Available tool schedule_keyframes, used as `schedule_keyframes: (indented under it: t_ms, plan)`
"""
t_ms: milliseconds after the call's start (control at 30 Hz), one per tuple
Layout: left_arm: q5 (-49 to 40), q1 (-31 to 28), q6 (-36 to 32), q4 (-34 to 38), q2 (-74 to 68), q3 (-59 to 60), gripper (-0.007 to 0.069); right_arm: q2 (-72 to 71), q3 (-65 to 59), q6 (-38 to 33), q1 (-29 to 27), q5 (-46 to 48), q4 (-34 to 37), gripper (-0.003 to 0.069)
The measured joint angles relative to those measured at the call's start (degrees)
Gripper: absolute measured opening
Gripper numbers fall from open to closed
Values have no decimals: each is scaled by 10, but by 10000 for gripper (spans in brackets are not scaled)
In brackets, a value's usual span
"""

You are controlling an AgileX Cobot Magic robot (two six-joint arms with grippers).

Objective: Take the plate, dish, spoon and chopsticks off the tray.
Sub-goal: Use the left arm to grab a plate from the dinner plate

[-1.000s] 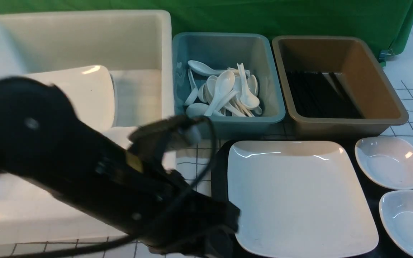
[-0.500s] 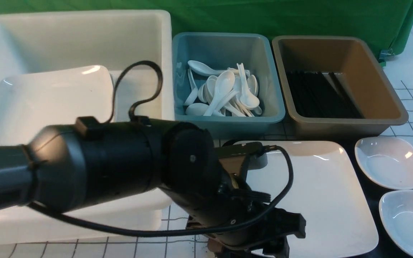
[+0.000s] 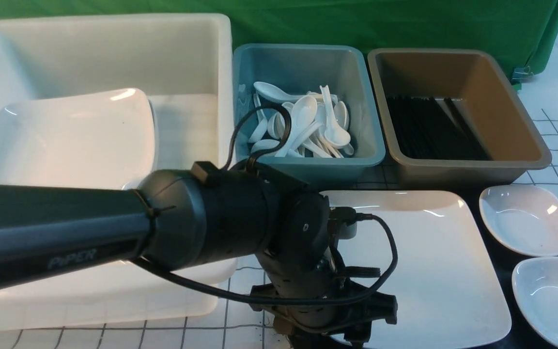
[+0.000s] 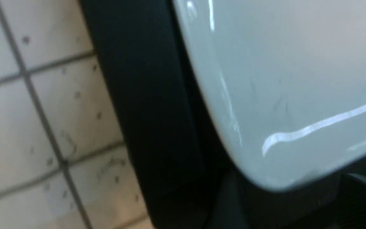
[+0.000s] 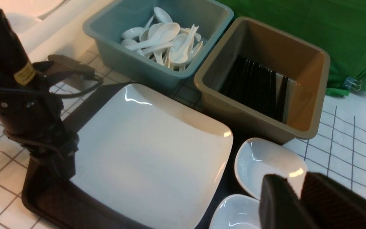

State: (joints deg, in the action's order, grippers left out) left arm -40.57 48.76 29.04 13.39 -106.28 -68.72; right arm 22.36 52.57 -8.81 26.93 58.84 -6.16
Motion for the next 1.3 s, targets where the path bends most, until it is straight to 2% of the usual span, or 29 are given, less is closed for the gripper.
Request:
schedule_keyframes:
  t_ms: [367,500,667,867,967,1167,1300]
  plan:
    - [36,0,1,3,-9,1,435,0,0,-4,0,-3,0,157]
    - [52,0,-1,59,-9,1,435,0,0,-4,0,-9,0,163]
    - [47,0,-74,110,-8,1,435,0,0,-8,0,-22,0,174]
    - [12,0,-94,103,10,1,435,0,0,-27,0,-38,0,183]
    - [10,0,-72,73,21,1,435,0,0,-31,0,-44,0,188]
    - [28,0,21,0,19,9,435,0,0,-31,0,-52,0,196]
    - [80,0,37,2,-4,17,435,0,0,-31,0,-52,0,197]
